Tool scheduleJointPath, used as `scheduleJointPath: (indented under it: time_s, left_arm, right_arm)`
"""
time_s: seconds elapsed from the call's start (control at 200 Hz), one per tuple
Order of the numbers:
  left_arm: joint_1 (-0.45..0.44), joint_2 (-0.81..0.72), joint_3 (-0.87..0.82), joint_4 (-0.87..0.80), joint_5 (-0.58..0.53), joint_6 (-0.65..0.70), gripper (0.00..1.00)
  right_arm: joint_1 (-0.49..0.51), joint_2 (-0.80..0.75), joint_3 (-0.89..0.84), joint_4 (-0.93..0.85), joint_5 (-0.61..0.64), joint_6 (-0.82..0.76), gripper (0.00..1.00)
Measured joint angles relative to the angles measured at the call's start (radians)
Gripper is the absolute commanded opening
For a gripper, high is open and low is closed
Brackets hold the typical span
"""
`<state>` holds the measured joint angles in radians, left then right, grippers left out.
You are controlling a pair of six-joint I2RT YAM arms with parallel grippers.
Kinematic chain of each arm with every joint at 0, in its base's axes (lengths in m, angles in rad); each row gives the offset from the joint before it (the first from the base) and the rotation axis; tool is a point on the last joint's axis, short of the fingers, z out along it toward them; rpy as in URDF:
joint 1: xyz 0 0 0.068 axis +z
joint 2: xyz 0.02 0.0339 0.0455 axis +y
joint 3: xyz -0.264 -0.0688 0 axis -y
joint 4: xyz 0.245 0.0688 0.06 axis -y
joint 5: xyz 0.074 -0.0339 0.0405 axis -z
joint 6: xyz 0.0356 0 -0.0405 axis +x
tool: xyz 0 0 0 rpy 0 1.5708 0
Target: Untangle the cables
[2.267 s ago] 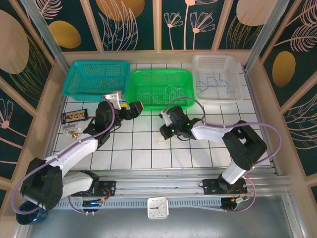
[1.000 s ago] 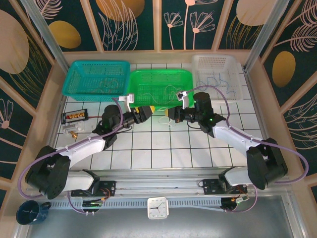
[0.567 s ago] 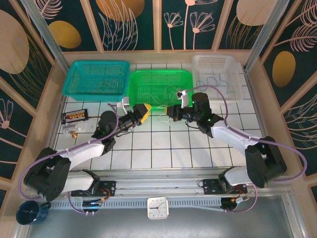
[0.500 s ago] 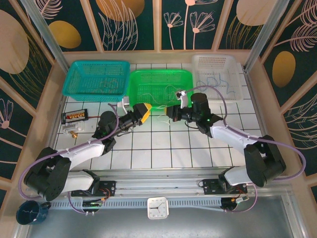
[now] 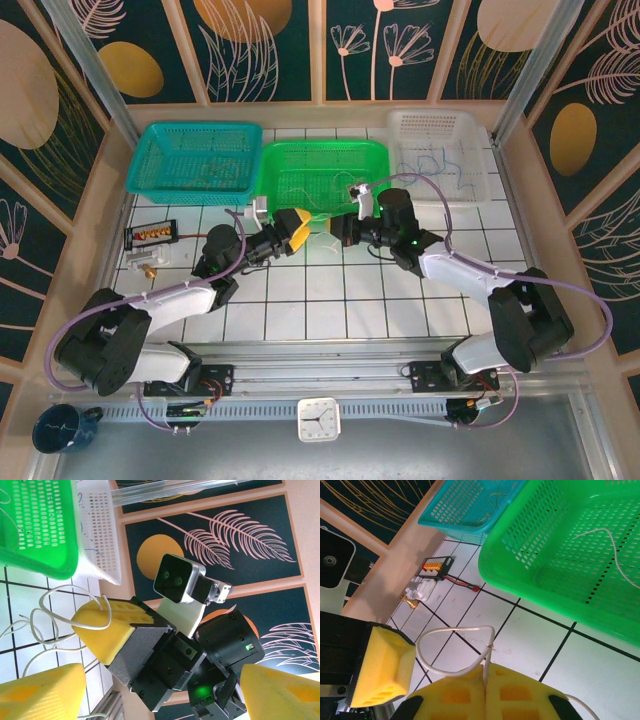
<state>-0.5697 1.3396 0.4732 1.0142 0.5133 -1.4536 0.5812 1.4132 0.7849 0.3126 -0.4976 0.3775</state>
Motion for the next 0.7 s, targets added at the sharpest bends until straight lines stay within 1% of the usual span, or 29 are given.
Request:
scheduleJointPath:
  time_s: [0.14,0.455,0.701]
  left_arm:
    - [0.000,0.018,0.000,0.029,0.000,-0.015,0.81]
    - [0.000,0.038,0.017,0.068,-0.008,-0.027,0.69]
    - [-0.001,0.055,0.019,0.087,-0.022,-0.031,0.64]
  right_arm:
    - [0.016,0.000,0.009,0.004,0.000,0.000,0.00]
    - [0.038,0.006,0.013,0.006,0.000,0.000,0.00]
    - [0.054,0.006,0.013,0.006,0.000,0.000,0.00]
